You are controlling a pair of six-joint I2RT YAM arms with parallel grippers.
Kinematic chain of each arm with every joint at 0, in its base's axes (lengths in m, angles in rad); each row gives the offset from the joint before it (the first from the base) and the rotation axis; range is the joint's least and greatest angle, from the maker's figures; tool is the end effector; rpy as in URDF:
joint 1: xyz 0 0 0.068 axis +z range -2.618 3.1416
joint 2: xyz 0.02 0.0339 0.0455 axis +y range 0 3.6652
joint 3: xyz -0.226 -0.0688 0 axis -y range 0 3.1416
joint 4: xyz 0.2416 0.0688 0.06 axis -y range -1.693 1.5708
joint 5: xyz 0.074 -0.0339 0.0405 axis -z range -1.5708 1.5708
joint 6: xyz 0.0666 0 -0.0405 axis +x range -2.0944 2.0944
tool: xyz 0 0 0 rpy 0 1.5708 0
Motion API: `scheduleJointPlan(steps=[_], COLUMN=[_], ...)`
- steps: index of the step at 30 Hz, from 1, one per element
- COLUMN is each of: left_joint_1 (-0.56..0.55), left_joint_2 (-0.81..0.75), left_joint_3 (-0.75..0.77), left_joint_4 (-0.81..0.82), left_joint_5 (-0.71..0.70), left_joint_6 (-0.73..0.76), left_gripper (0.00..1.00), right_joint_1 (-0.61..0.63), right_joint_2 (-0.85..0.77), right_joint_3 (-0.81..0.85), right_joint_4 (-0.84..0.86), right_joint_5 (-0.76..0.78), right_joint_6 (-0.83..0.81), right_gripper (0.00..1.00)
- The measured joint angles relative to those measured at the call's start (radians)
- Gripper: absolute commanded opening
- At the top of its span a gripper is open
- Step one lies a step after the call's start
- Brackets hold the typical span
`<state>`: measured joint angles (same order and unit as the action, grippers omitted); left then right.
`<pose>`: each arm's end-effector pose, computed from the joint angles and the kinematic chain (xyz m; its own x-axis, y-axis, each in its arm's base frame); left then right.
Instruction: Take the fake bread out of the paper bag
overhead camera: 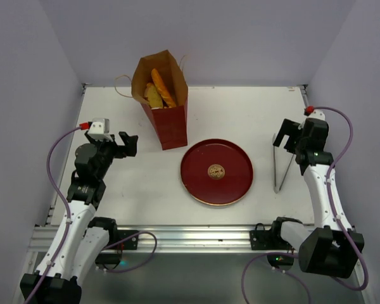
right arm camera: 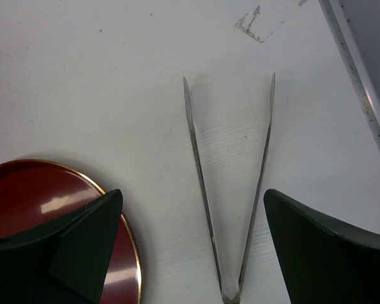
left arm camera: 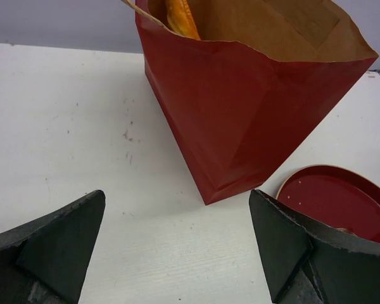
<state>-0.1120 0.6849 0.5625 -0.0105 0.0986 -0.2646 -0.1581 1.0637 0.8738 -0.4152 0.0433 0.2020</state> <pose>0.2289 -0.0323 0.2679 -0.1815 -0.2415 -0.9533 0.1665 0.9478 -0.2718 0.2705 -0.0461 0.2444 -0.5117 0.2846 -0.8107 0.3012 0.9431 0.1409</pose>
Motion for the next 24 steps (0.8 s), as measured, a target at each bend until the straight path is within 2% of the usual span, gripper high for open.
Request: scheduleJointPlan(steps=[7,12,19,24], left_joint_1=[0.0,0.0,-0.001,-0.001], left_joint_2=[0.0,0.0,0.005,0.006], left_joint_3=[0.0,0.0,0.0,0.0], left_joint_4=[0.001,0.001,0.0,-0.004], left_joint_5=[0.0,0.0,0.0,0.0], left_joint_6=[0.0,0.0,0.0,0.0], left_gripper=[1.0,1.0,1.0,1.0], right_joint_1=[-0.002,-0.006,-0.003,0.0], right_joint_2=[0.0,-0.029,-0.101,-0.07], right_joint_3=[0.003,-0.011,-0.05,0.013], right_joint_4=[0.0,0.014,-0.042,-0.14], right_joint_5=[-0.016,-0.116,-0.407,-0.448], right_joint_6=[-0.017,-0.085,-0.36,-0.465], right_gripper=[0.99,0.99,0.99,0.99])
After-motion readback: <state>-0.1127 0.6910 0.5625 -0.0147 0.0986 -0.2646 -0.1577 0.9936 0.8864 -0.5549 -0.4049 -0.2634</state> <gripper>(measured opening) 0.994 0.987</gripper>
